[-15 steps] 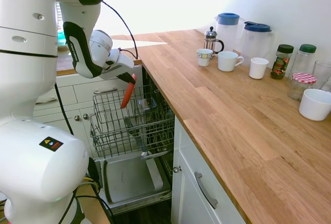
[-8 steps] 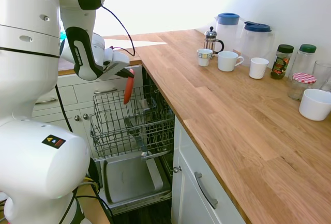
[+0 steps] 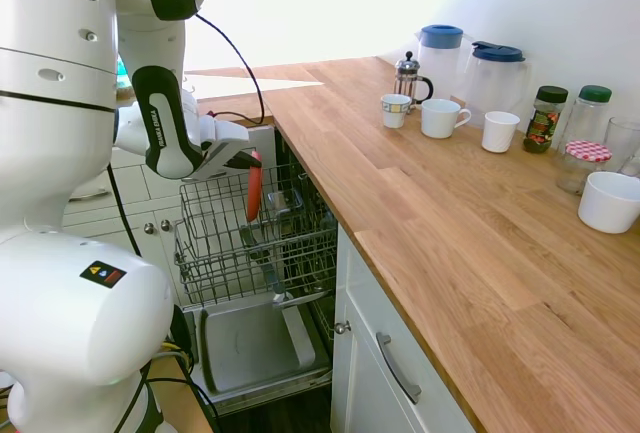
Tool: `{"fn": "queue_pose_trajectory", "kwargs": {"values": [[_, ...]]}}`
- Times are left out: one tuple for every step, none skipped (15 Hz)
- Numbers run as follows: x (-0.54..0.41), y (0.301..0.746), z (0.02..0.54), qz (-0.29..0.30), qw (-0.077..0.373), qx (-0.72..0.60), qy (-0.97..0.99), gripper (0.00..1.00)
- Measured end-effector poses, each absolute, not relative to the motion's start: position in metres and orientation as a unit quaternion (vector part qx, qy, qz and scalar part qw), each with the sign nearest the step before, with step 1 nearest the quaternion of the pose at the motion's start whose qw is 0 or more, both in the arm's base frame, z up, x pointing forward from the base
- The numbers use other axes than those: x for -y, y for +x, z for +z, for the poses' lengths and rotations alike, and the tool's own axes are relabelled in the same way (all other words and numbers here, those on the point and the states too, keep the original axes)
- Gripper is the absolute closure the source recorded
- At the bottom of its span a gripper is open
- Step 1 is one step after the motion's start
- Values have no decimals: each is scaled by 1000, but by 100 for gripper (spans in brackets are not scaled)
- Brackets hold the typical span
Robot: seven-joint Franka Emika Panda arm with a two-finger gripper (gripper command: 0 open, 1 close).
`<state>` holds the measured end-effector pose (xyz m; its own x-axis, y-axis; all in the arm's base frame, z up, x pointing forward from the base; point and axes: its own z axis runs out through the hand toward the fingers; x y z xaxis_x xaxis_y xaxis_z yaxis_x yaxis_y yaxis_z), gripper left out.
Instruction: Put the plate in the dishwasher
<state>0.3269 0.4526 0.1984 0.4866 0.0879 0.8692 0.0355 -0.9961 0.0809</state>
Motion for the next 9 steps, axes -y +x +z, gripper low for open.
{"fn": "queue_pose_trajectory", "kwargs": {"values": [[-453,324,191,506,29,-41,861,100],[-454,320,184,506,31,-45,861,100],[-456,316,180,506,32,-50,860,100],[-459,311,178,508,31,-54,859,100],[-463,308,175,508,30,-56,859,100],[-468,306,173,508,29,-57,859,100],[-472,305,168,507,29,-57,860,100],[-475,305,164,505,30,-56,861,100],[-478,306,159,504,30,-54,862,100]]}}
